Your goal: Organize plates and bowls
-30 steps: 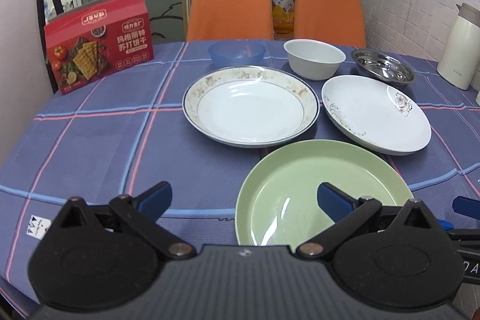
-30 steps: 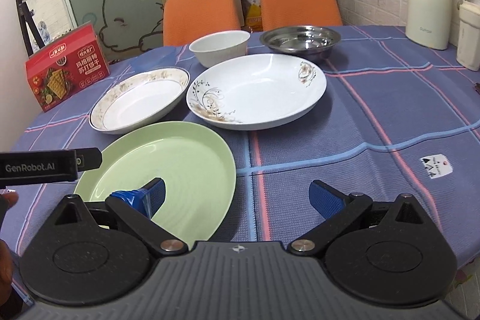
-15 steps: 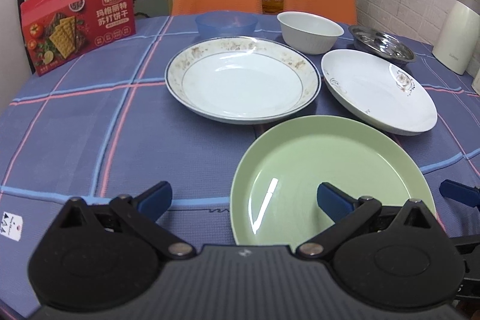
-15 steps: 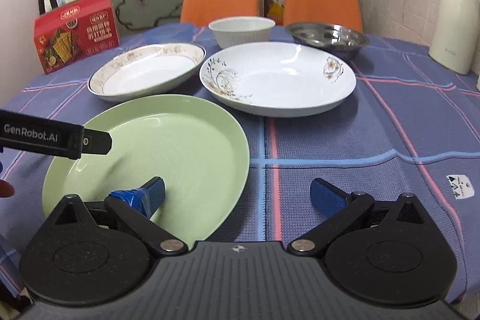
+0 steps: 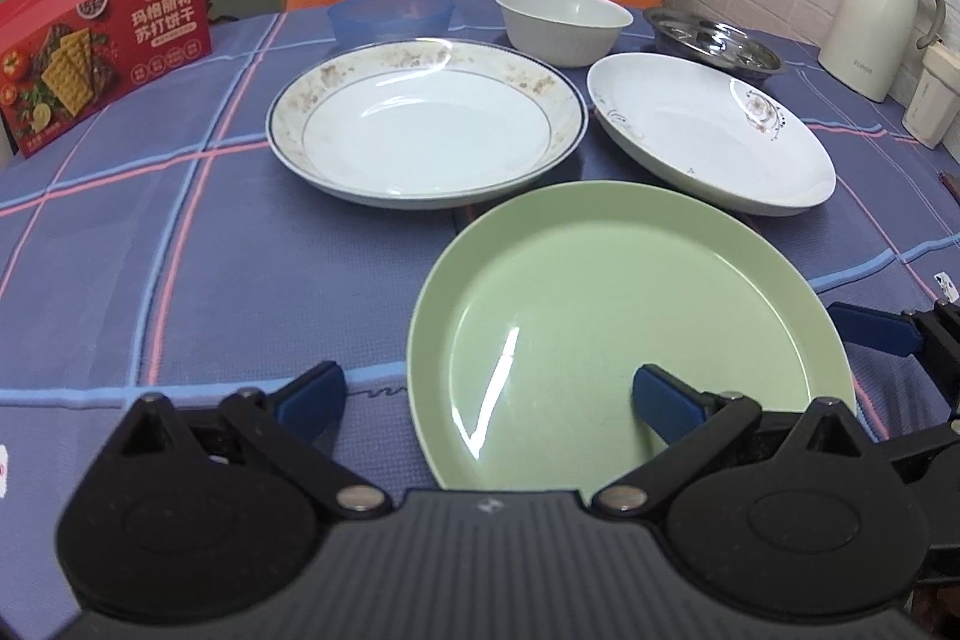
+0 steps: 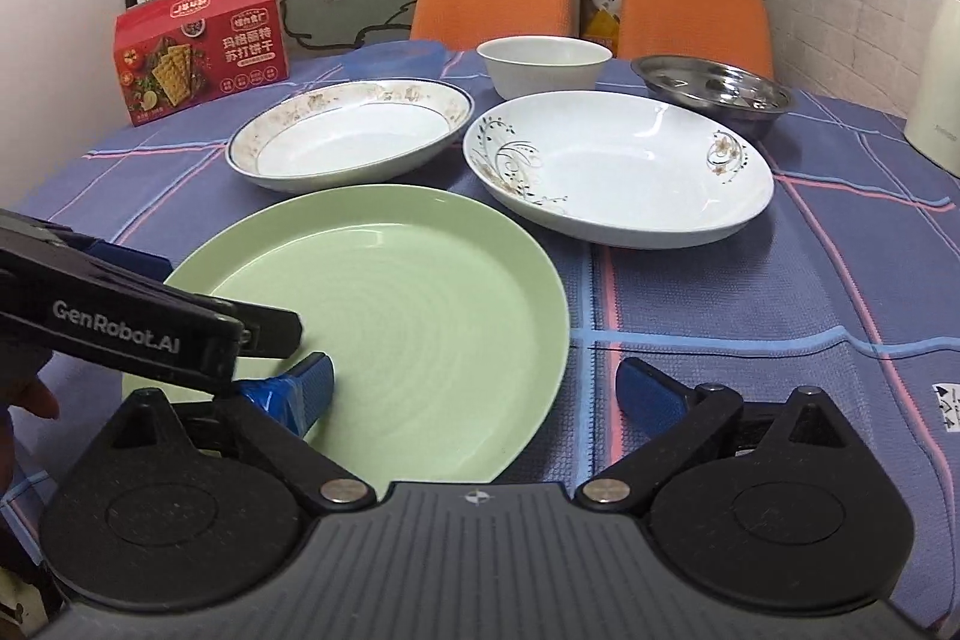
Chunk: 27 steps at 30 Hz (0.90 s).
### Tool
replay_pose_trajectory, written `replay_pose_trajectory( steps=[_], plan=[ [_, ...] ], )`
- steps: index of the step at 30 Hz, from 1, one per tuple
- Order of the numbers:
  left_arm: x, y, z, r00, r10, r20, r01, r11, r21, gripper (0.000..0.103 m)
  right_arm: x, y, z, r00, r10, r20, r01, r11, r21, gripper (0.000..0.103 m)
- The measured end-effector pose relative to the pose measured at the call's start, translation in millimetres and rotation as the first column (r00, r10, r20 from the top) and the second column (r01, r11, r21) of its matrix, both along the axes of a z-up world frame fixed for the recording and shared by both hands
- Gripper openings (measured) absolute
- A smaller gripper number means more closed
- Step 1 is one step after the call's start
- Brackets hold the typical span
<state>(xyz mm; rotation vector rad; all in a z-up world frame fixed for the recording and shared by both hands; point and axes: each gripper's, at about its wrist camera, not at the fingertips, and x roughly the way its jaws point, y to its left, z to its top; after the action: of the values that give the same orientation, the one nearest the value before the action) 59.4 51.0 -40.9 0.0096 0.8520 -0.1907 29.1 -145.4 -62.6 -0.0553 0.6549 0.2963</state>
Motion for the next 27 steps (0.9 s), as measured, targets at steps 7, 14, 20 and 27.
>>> replay_pose_trajectory(
  steps=[7,14,20,27],
  plan=[
    [-5.1,-9.4,5.5,1.000,-0.007,-0.002,0.007,0.999,-0.035,0.070,-12.2,19.5,0.8,0.999,0.016,0.034,-0.016,1.000,-0.005,0.086],
    [-18.3,16.9,23.0,0.999,0.042,0.018,-0.041,0.997,-0.062,0.068,-21.5,32.8,19.5,0.997,0.040,0.059,-0.042,0.998,0.035,0.086],
    [-37.1,56.6,25.9,0.993,0.113,0.015,-0.113,0.993,-0.045,0.068,-25.4,64.3,22.7,0.989,0.132,0.062,-0.136,0.989,0.057,0.087],
    [-33.8,78.7,8.5,0.988,0.153,-0.028,-0.154,0.987,-0.053,0.068,-19.4,88.0,10.4,0.985,0.174,0.002,-0.174,0.984,0.037,0.087]
  ],
)
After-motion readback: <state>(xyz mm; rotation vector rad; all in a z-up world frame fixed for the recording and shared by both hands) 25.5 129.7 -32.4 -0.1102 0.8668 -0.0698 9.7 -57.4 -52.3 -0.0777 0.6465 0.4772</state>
